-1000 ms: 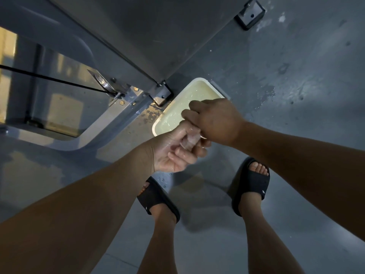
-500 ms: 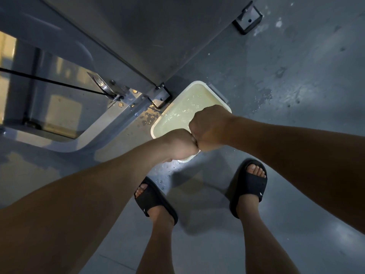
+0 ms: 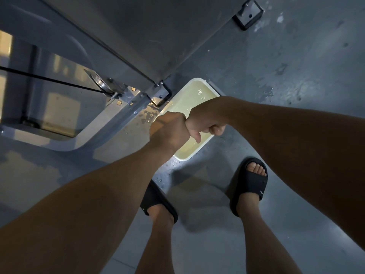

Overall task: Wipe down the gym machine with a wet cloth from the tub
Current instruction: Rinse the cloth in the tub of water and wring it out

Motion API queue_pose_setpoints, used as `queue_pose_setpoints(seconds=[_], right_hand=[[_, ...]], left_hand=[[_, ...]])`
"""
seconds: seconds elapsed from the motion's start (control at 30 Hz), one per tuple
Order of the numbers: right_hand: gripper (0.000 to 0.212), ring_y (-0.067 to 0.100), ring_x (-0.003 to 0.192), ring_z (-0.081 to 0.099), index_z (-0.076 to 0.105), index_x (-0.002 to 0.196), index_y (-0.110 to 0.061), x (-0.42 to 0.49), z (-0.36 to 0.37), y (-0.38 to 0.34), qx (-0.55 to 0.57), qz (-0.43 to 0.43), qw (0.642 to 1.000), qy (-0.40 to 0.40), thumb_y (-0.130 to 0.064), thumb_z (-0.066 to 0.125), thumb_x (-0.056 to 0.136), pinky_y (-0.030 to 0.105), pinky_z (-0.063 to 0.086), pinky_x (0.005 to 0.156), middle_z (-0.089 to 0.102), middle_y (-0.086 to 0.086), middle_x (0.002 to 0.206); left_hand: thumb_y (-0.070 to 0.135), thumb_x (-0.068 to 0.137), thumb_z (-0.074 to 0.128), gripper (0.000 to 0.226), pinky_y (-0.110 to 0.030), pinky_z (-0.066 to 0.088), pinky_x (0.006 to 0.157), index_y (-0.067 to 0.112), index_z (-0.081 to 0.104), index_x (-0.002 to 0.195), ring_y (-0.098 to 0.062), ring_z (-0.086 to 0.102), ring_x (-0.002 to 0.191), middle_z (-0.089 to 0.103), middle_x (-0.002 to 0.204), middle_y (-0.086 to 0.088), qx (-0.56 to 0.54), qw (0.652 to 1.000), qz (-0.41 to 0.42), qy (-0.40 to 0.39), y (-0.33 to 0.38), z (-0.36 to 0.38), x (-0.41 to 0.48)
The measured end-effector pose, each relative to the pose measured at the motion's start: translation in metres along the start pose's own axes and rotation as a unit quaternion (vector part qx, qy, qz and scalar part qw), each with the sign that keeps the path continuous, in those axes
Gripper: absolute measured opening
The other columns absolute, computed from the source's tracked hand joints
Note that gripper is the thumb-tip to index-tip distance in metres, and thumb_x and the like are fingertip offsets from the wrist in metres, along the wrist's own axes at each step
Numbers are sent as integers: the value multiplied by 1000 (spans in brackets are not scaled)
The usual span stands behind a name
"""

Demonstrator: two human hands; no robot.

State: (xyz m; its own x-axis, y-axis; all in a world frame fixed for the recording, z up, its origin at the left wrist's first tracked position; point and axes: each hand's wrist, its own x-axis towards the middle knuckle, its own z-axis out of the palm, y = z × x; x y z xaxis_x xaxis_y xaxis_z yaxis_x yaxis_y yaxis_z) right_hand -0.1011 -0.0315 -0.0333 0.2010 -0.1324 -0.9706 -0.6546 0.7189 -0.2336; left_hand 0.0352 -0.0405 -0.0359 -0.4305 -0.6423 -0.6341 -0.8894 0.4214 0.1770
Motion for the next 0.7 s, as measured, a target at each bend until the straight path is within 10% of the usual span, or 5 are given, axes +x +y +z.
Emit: queue_pose_setpoints(seconds=[0.33, 0.53, 0.63, 0.7], right_hand=[[40, 11, 43, 17, 29, 65, -22, -4, -4, 2, 133, 27, 985, -103, 0, 56, 86, 16, 15, 42, 23, -3, 55], [24, 23, 74, 53, 50, 71, -18, 3, 18, 14, -179, -175, 942, 222, -19, 55, 94, 26, 37, 57, 51, -2, 73], [14, 21, 98, 57, 62, 106, -24, 8, 28, 40, -123, -252, 913, 296, -23, 62, 91, 31, 48, 79, 54, -1, 108], [58, 25, 113, 57, 51, 142, -15, 15, 38, 59, -121, -295, 880, 351, -21, 67, 87, 35, 52, 82, 51, 4, 131]], left_hand=[[44, 78, 49, 28, -30, 51, 68, 22, 45, 61, -27, 67, 74, 51, 63, 4, 29, 997, 66, -24, -8, 3, 16], [28, 94, 51, 29, -29, 42, 65, 19, 49, 67, -29, 58, 75, 64, 82, -9, -43, 993, -47, -97, -5, 6, 12], [24, 94, 57, 19, -24, 34, 51, 13, 52, 79, -22, 49, 57, 52, 69, -5, -241, 932, -183, -202, -4, 7, 12], [23, 91, 62, 31, -21, 21, 46, 19, 39, 72, -15, 25, 45, 30, 57, 1, -361, 854, -255, -273, -7, 3, 9]])
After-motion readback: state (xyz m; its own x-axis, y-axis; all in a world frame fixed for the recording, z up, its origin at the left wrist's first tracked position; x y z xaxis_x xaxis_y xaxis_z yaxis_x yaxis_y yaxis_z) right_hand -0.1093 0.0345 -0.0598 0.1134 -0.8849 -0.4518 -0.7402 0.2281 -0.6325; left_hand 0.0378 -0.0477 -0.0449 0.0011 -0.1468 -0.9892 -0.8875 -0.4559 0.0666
